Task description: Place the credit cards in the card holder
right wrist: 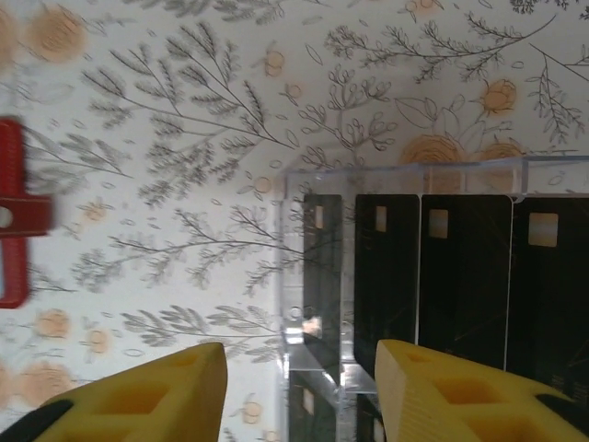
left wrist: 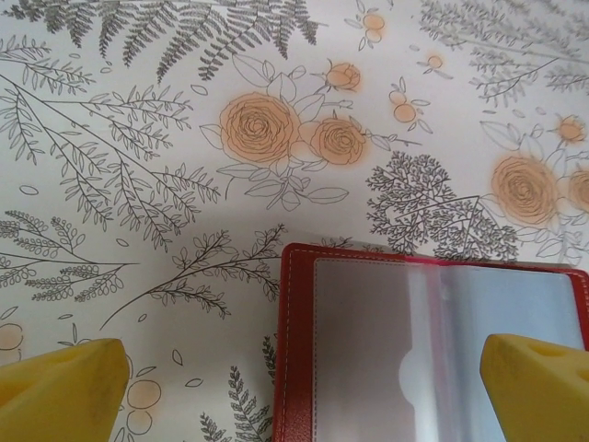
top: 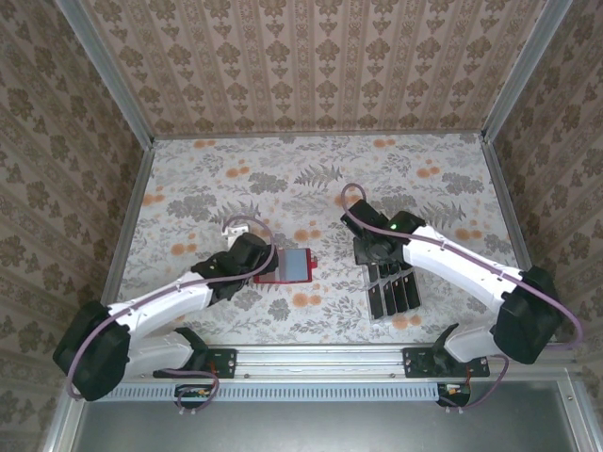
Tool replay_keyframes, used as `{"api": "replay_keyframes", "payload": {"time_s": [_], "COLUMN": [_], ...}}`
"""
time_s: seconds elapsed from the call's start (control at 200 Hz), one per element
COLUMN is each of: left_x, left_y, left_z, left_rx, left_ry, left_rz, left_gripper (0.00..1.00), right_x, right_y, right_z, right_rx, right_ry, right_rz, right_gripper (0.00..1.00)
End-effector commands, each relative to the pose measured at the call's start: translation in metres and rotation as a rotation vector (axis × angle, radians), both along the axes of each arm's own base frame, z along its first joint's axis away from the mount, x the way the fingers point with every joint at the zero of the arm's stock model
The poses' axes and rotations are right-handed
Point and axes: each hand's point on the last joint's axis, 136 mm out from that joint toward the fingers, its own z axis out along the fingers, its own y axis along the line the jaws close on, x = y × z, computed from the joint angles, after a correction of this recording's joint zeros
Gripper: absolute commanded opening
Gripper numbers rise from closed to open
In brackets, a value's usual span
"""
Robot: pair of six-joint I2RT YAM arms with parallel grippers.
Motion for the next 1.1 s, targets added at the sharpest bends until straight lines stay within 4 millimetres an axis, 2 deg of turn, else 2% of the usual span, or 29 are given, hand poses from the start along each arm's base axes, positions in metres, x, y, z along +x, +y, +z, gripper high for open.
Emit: {"api": "replay_keyframes", "payload": {"time_s": [0.0,0.205,0.75,0.905,1.095], "left_x": [0.009,0.010,0.007,0.006,0.005], "left_y": [-0.004,-0.003,0.002,0.002,0.003], "left_z": [0.008,0.010,0.004,0.003,0.001], "left_rx": [0.004,0.016,0.009,0.007,0.003], "left_ry": [-0.018,-0.024,-0.024,-0.022,-0.020], "left_rz": [0.008,0.007,0.016,0.017,0.021], "left_gripper": [1.00,1.00,1.00,1.00,1.00], "right_x": [-0.003,0.003,0.006,0.006,0.007], "right_y": [-0.013,-0.011,-0.007,-0.002,0.003], "right_z": [-0.015,-0.032,-0.059,-0.060,-0.052], "right_rx": [-0.109,-0.157,-0.193,-0.165,-0.125], "right_ry": [0.054,0.091,0.150,0.152,0.135], "right_rz": [0.005,0.010,0.009,0.013,0.016], "right_gripper": [0.43,0.41,0.43,0.42,0.35]}}
